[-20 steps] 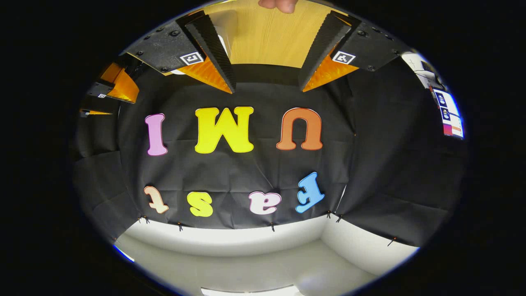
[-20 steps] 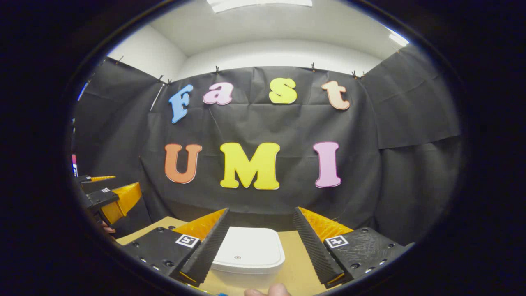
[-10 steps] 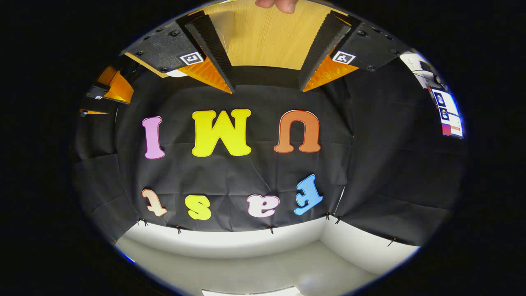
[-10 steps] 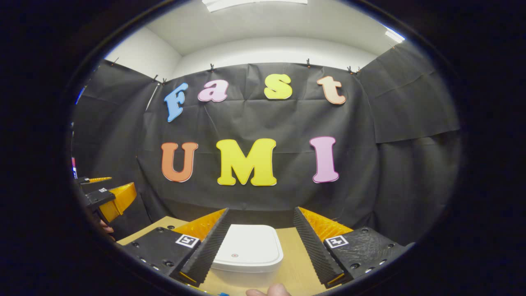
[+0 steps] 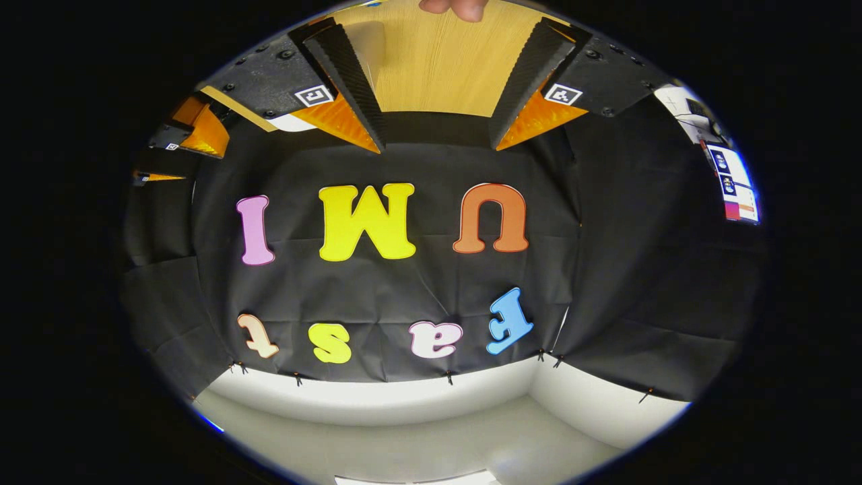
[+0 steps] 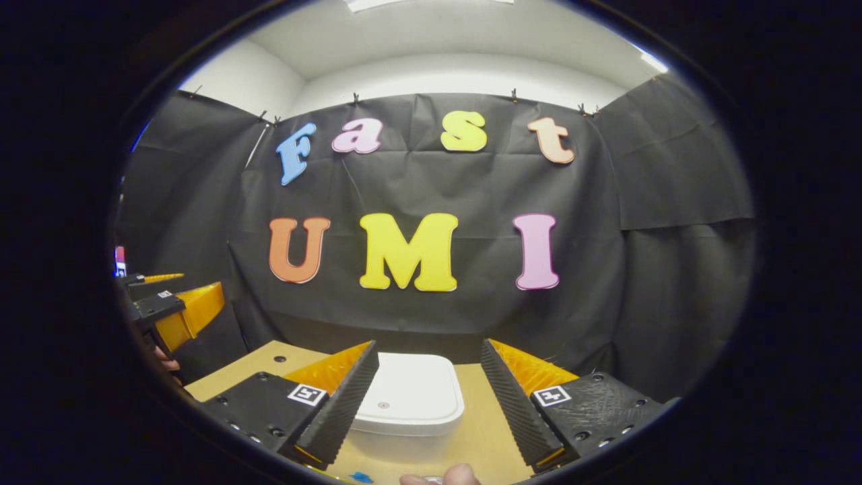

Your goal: Press the lid of the desktop garbage bin to open it, pick up the crumpled paper on the desktop and throw it into the bin, then pick up the pop can on the desktop and drop it into the bin, and finally close the garbage bin lid.

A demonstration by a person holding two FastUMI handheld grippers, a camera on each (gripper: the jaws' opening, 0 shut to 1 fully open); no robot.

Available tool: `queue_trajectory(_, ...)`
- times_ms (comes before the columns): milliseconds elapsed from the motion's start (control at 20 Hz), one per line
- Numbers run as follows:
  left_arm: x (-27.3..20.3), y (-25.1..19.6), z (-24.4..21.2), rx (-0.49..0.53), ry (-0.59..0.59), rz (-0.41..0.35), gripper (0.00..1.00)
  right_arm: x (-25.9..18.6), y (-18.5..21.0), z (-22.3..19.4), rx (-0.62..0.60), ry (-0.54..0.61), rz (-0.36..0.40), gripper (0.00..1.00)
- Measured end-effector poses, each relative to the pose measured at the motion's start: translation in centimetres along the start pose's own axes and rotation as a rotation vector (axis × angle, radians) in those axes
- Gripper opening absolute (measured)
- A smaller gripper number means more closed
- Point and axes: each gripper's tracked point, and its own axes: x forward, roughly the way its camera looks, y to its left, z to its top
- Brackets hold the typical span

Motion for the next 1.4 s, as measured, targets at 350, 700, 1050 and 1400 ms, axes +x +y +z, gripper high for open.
queue_trajectory(350, -0.7, -0.6, -1.1, 0.018, 0.015, -0.026, 0.97, 1.1, 1.7, -2.9, -0.014, 0.089, 0.031, 0.95)
queue_trajectory(700, -0.6, -0.4, -1.8, 0.012, 0.03, -0.033, 0.97, 3.3, 2.7, -4.6, -0.014, 0.149, 0.036, 0.68)
queue_trajectory(1050, -0.5, -0.4, -2.3, 0.004, 0.052, -0.042, 0.97, 5.1, 3.9, -6.9, -0.002, 0.241, 0.06, 0.08)
queue_trajectory(1400, -0.4, -0.6, -2.5, 0.025, 0.054, -0.053, 0.97, 6.3, 5.0, -9.6, -0.001, 0.317, 0.106, 0.0)
